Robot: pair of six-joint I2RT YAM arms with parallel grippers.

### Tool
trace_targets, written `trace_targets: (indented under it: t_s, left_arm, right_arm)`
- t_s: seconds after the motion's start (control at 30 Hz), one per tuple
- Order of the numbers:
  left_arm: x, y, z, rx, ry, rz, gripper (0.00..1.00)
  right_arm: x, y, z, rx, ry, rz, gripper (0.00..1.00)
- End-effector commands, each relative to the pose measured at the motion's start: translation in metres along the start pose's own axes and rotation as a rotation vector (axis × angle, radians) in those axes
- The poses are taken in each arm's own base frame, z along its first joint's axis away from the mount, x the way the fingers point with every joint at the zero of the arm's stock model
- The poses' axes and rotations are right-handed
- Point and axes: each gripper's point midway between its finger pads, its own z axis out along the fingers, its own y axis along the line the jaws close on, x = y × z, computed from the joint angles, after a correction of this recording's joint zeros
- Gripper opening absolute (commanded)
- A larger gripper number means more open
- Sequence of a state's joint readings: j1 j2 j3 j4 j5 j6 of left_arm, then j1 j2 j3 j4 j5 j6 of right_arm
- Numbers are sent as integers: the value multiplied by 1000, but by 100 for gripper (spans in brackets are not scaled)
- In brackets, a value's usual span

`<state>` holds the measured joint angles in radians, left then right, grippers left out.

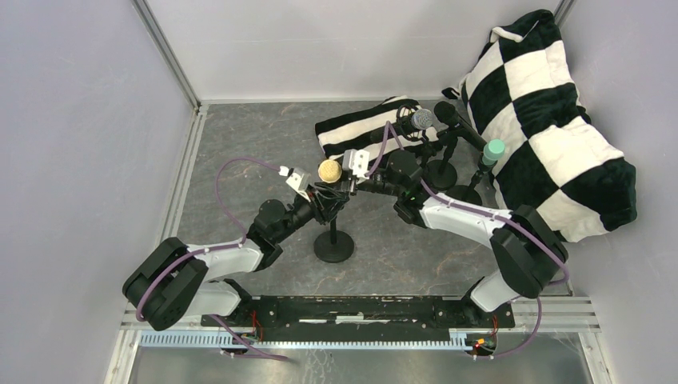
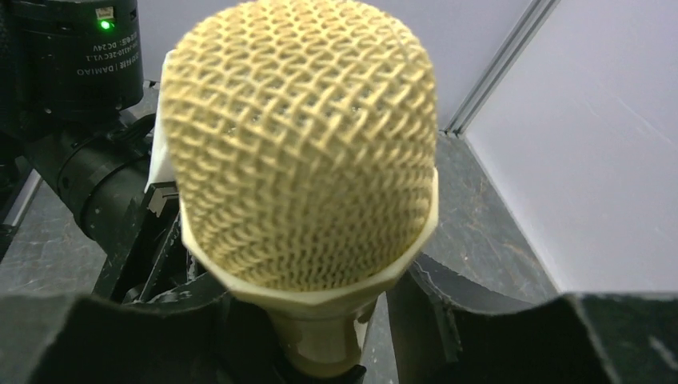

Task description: Attach the microphones to the stand

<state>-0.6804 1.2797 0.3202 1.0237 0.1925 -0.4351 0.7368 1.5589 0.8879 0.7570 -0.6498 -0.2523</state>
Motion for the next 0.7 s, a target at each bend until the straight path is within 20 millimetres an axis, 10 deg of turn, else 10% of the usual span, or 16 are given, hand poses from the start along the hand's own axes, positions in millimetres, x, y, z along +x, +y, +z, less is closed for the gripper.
trace_targets:
  t_s: [0.0,0.33,0.67]
  left_arm:
    - [-16,-18,-1,72,-42,29,2]
    - [-12,-2,-3,-10,-42,19,2]
    - [-27,0,-1,-35,-87,47,2]
  right_arm:
    - [86,26,-42,-10,310,219,56]
    - [12,27,-61,6,164,119,68]
    - [0,34,-107,134,206,82,70]
